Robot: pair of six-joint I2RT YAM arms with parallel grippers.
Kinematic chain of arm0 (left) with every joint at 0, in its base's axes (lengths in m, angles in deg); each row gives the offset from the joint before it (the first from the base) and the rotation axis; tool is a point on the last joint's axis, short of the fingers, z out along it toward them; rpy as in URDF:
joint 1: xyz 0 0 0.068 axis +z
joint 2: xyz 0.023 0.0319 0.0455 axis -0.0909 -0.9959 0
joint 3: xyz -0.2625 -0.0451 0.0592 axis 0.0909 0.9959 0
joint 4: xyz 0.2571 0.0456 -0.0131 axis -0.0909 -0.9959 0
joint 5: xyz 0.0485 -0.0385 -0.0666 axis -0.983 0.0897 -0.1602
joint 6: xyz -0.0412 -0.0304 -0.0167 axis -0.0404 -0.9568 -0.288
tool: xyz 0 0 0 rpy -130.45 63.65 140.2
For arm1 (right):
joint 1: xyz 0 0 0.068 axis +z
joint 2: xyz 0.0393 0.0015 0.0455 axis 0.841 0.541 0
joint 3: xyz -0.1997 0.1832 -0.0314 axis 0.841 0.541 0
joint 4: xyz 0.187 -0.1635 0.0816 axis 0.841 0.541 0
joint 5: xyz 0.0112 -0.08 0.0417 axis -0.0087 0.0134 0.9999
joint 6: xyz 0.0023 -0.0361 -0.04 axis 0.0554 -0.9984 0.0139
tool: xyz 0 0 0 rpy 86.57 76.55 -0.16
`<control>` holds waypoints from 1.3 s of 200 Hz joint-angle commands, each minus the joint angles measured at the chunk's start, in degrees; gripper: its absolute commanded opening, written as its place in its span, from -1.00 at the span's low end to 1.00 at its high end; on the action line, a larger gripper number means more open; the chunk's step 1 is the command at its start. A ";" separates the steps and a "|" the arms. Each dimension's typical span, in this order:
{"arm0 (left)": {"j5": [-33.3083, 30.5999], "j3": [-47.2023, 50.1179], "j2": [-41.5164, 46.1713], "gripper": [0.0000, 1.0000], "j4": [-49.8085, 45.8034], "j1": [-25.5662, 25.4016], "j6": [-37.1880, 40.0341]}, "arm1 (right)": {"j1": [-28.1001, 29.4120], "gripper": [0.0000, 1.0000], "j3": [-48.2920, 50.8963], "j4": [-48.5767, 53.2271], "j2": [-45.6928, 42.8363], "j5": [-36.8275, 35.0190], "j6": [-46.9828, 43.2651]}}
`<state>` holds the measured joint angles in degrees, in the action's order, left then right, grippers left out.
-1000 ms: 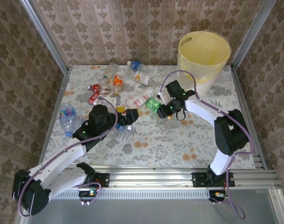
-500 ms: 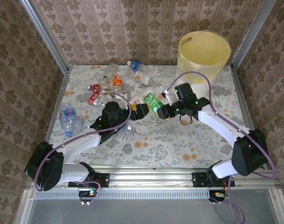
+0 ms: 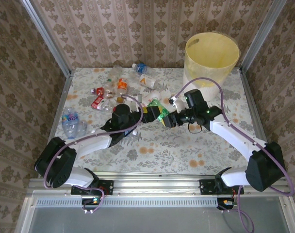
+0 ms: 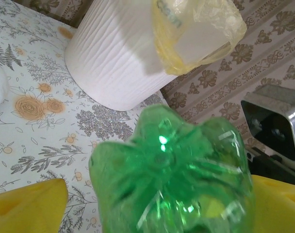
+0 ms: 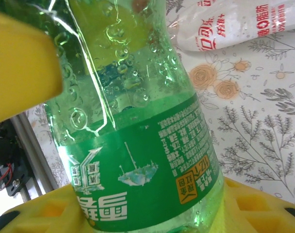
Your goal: Throw the plastic bottles in the bin
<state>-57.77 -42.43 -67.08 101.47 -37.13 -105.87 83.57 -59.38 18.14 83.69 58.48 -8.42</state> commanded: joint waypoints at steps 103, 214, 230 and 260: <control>4.19 -4.40 -1.56 -0.18 1.73 -0.37 1.24 | 0.31 0.05 0.65 -2.33 -2.44 3.70 -0.38; 3.12 -8.90 10.83 -0.46 -17.88 5.61 11.54 | -14.62 0.91 4.77 -6.25 -3.78 -6.33 12.20; 2.11 -11.17 14.04 -0.46 -23.53 6.81 14.62 | -19.80 0.79 5.93 -6.82 -3.07 -7.51 16.43; -0.01 -15.60 19.70 -0.46 -31.68 7.81 20.44 | -30.02 0.10 8.39 -9.57 0.06 -7.18 24.59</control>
<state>-56.20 -53.75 -51.65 77.80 -29.96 -92.42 58.72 -52.98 11.28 81.42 53.59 6.97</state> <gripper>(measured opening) 0.614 0.640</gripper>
